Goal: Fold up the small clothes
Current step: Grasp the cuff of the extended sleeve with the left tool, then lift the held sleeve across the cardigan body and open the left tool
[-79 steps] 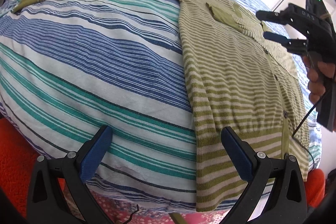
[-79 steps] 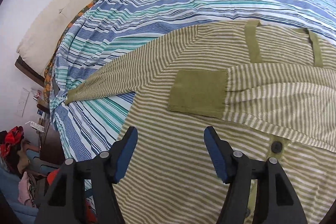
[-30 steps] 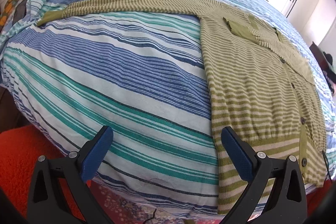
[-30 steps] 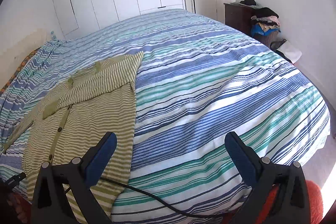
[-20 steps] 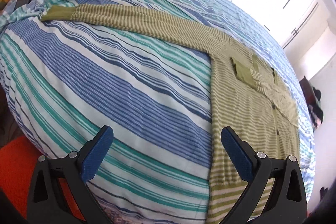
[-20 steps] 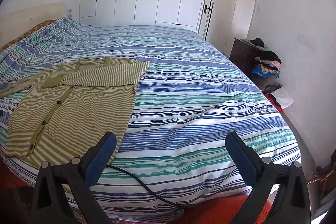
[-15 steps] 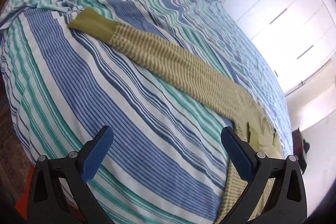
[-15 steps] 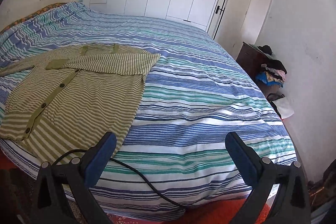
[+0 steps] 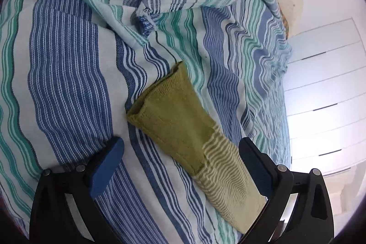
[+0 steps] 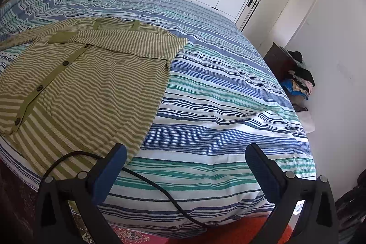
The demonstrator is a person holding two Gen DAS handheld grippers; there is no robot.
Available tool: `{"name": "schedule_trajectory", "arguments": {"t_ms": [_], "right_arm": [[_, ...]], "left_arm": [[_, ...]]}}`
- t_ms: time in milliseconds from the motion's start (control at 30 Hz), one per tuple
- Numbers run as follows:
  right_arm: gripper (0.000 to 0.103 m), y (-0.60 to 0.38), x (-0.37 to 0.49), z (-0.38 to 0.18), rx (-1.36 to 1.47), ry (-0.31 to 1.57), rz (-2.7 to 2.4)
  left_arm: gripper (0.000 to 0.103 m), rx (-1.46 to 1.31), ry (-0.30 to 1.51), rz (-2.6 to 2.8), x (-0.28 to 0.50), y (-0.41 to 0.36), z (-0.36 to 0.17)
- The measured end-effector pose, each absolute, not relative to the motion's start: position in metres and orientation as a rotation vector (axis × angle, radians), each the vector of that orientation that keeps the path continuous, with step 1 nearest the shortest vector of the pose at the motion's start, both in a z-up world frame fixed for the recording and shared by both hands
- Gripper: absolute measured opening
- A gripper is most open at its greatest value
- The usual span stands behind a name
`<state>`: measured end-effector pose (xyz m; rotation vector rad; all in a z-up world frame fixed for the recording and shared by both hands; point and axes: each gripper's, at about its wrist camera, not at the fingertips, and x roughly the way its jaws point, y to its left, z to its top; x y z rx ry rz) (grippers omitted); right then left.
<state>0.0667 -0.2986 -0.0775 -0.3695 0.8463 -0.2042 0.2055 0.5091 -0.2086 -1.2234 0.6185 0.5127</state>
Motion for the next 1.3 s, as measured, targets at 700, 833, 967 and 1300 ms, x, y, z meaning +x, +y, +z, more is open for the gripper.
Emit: {"name": "schedule_trajectory", "arguments": {"t_ms": [700, 833, 967, 1300], "right_arm": [[0.102, -0.304, 0.063, -0.071, -0.271, 0.804, -0.150], [0.102, -0.312, 0.056, -0.064, -0.232, 0.774, -0.140], [0.102, -0.324, 0.050, -0.060, -0.178, 0.760, -0.131], [0.102, -0.357, 0.043, -0.048, -0.026, 0.725, -0.096]], "left_arm": [[0.003, -0.575, 0.754, 0.285, 0.322, 0.342, -0.038], [0.003, -0.443, 0.766, 0.112, 0.370, 0.212, -0.003], [0.003, -0.298, 0.794, -0.072, 0.397, 0.059, 0.001], [0.002, -0.010, 0.960, -0.324, 0.378, -0.221, -0.092]]}}
